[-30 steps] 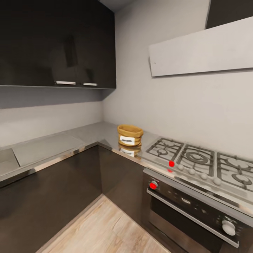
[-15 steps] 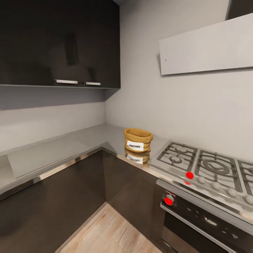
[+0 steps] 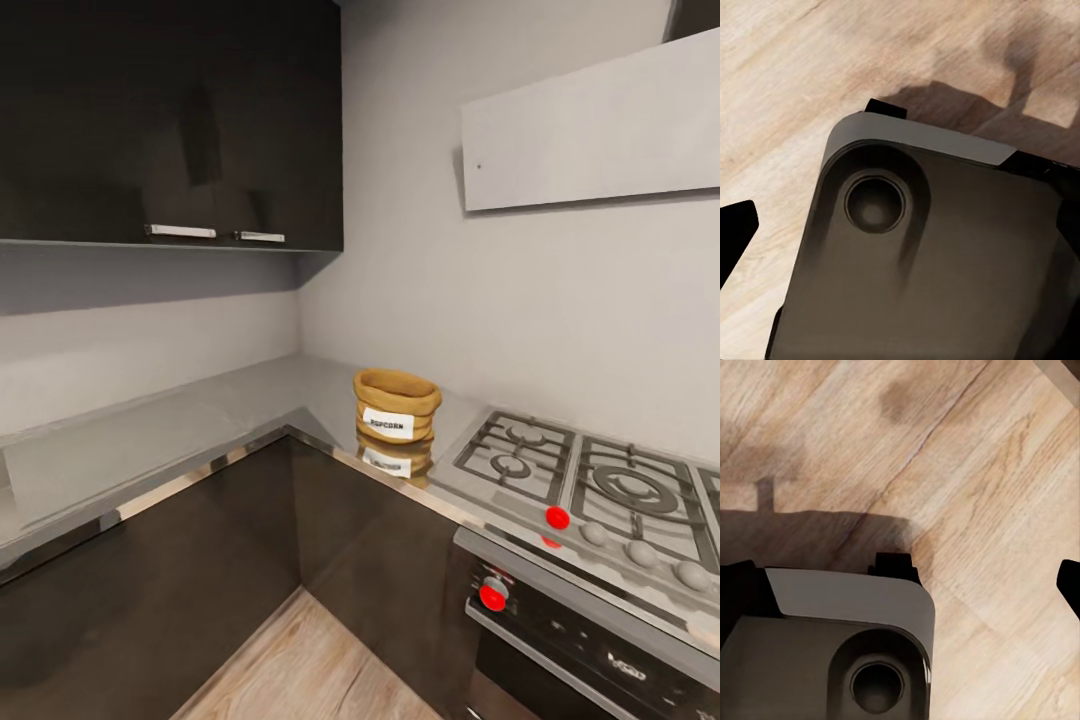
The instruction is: In the kitchen, take the popcorn bag from the countertop, put it into the microwave, and heat it until the popcorn is cooked so the cooked popcorn ends up inside the bag.
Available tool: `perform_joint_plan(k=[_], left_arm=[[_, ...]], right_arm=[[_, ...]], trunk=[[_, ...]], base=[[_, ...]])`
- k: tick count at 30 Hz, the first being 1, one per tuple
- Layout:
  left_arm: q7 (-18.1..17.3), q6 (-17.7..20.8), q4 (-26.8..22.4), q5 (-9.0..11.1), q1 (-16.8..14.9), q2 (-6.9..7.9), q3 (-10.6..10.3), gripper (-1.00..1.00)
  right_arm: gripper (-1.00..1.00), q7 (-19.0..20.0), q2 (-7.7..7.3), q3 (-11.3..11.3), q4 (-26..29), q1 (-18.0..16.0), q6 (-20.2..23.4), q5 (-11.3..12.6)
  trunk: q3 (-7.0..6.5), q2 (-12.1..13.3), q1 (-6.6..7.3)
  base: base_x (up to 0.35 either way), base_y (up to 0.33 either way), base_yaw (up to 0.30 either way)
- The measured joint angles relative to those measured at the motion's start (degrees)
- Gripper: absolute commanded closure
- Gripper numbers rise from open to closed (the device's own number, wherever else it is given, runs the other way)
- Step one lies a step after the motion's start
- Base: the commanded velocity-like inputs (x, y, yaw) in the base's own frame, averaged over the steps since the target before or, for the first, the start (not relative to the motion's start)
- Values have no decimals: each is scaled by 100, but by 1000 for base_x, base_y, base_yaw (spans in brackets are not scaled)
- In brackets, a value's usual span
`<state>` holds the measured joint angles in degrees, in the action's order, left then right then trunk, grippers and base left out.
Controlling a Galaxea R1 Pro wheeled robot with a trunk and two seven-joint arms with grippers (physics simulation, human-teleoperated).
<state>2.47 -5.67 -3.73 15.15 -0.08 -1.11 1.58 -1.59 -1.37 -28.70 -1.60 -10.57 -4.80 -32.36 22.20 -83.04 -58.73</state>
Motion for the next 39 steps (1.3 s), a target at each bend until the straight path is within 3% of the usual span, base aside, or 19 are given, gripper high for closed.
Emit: perform_joint_plan(k=[6,39], left_arm=[[20,3,-2,20,0,7,20,-100],[-68,68,7,-17,0,17,-19,-100]], right_arm=[[-100,0,0,0,0,0,-1,0],[-100,55,5,0,1,0,53,19]], trunk=[[0,0,0],[-592,1323,724]], base=[[0,0,0],[0,0,0]])
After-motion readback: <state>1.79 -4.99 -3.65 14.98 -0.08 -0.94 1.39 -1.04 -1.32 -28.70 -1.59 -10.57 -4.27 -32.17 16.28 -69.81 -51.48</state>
